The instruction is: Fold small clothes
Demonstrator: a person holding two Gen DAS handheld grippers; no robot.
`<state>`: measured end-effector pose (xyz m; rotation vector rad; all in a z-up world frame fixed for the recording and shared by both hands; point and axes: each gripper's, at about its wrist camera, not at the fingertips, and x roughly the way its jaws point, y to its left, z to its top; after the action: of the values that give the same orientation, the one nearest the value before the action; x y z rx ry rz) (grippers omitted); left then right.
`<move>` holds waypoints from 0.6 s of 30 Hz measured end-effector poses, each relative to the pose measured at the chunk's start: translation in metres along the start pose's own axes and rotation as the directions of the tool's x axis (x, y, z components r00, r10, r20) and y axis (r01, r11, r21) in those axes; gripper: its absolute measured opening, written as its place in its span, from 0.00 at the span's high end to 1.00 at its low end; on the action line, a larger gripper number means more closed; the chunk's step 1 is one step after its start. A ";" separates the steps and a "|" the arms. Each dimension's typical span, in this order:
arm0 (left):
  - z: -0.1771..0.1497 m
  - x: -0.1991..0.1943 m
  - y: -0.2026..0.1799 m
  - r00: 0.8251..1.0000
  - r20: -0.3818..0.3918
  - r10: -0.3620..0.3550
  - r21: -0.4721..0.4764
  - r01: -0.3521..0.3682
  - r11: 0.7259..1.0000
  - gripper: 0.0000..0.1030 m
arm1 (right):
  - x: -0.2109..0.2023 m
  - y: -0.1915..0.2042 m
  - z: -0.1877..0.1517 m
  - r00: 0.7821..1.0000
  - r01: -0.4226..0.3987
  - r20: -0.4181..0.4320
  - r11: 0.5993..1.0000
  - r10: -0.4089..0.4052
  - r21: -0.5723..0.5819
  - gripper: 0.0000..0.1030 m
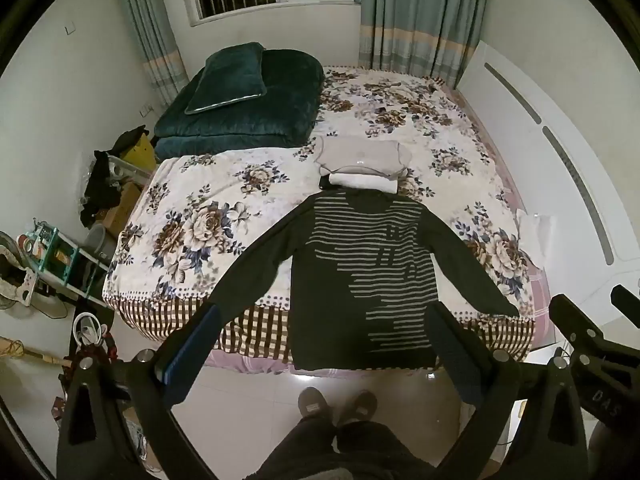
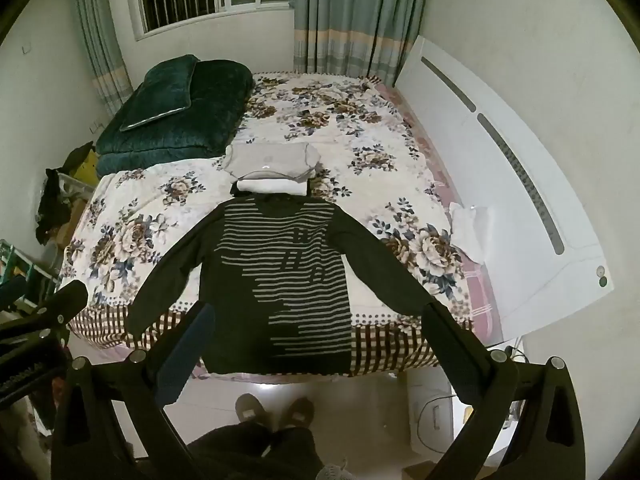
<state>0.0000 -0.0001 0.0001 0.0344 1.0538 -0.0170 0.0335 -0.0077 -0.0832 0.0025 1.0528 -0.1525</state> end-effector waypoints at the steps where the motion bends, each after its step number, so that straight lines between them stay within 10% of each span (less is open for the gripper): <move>1: 0.000 0.000 0.000 1.000 0.002 0.000 0.000 0.000 1.000 0.00 | 0.000 0.000 0.000 1.000 0.000 -0.001 1.000 0.000 0.000 0.00; 18: 0.000 0.000 0.000 1.000 0.008 0.003 0.002 -0.003 1.000 0.00 | -0.004 0.002 0.005 1.000 -0.007 -0.002 1.000 0.007 -0.006 0.00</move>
<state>-0.0003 -0.0002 0.0002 0.0379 1.0460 -0.0157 0.0355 -0.0056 -0.0772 0.0009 1.0556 -0.1435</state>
